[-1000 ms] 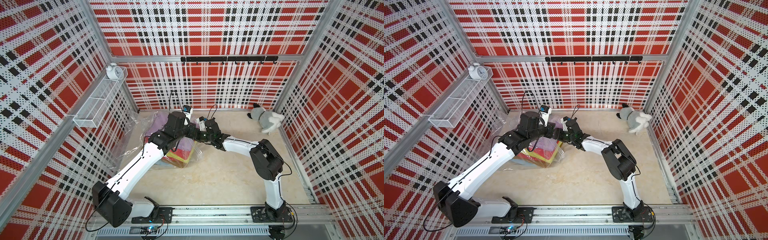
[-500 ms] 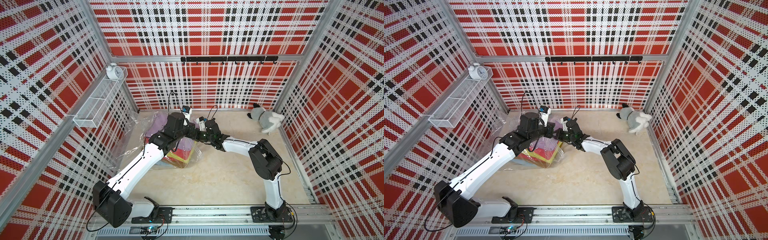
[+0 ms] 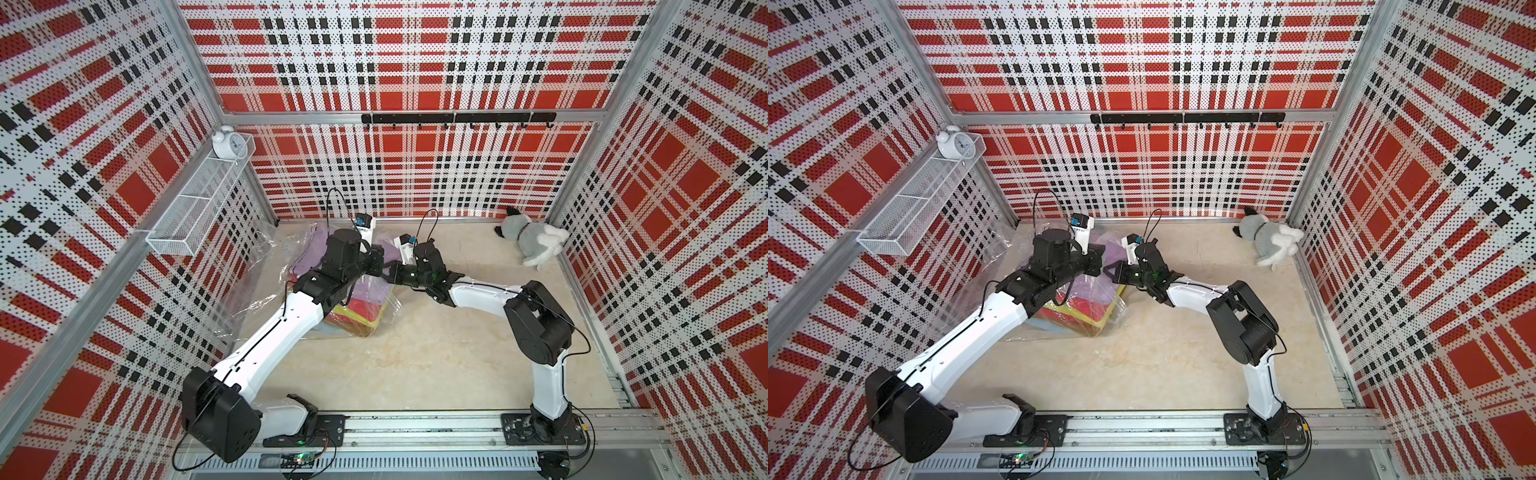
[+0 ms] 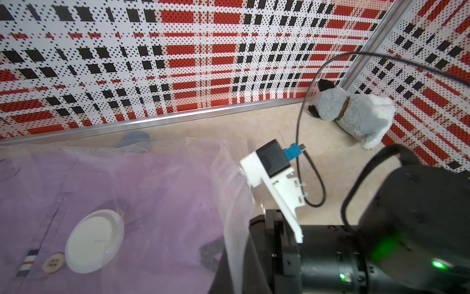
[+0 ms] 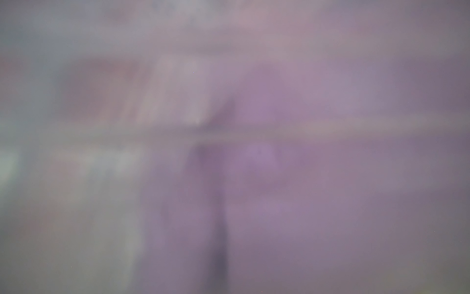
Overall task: Take the trousers out of the vacuum bag
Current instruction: Take out the trousers from the vacuum bag.
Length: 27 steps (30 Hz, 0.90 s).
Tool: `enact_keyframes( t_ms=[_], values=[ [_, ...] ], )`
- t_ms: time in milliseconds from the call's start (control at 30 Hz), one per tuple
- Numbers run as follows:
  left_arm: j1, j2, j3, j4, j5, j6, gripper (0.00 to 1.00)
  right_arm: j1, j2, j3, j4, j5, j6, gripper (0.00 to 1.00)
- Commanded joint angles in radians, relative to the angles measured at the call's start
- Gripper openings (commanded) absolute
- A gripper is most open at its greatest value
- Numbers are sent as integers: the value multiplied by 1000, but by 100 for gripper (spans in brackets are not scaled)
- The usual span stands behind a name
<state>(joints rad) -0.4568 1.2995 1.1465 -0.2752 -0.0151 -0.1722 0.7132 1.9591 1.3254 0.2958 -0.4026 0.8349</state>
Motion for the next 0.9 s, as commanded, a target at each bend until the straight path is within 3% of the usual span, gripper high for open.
enact_keyframes(
  t_ms=[0,467,867],
  values=[
    [39,-20,-23,80,33,-16,0,7,-116,-10,-133,31,-130,0],
    [131,-10,-70,147,39,-48,0,6,-340,63,-553,122,-389,0],
    [153,14,-71,147,31,-62,0,-27,-570,121,-766,303,-519,0]
  ],
)
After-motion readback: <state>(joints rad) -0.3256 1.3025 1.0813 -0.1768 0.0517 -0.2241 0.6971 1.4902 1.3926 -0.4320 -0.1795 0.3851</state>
